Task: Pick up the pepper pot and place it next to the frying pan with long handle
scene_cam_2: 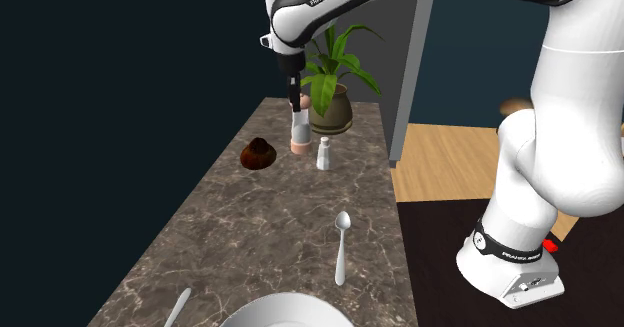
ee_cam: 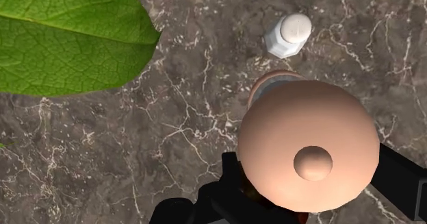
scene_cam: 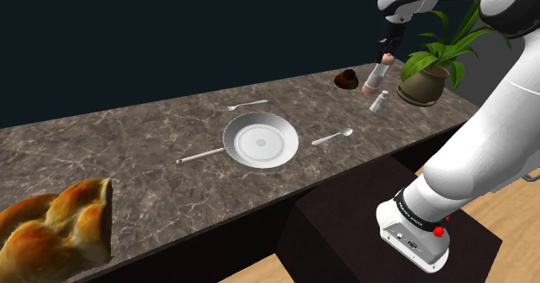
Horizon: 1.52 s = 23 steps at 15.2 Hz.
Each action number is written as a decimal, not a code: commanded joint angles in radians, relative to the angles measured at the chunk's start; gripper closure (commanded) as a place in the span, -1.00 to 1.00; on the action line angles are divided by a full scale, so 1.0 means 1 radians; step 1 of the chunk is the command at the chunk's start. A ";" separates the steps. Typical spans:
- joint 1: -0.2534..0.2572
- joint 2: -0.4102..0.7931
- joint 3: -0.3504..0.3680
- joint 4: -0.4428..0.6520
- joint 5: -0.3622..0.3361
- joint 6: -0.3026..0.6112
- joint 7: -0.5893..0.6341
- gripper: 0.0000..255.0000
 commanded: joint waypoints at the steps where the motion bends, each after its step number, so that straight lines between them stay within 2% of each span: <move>1: 0.000 -0.004 0.000 0.023 0.000 -0.026 -0.003 1.00; 23: 0.002 -0.027 -0.002 0.291 0.001 -0.314 -0.038 1.00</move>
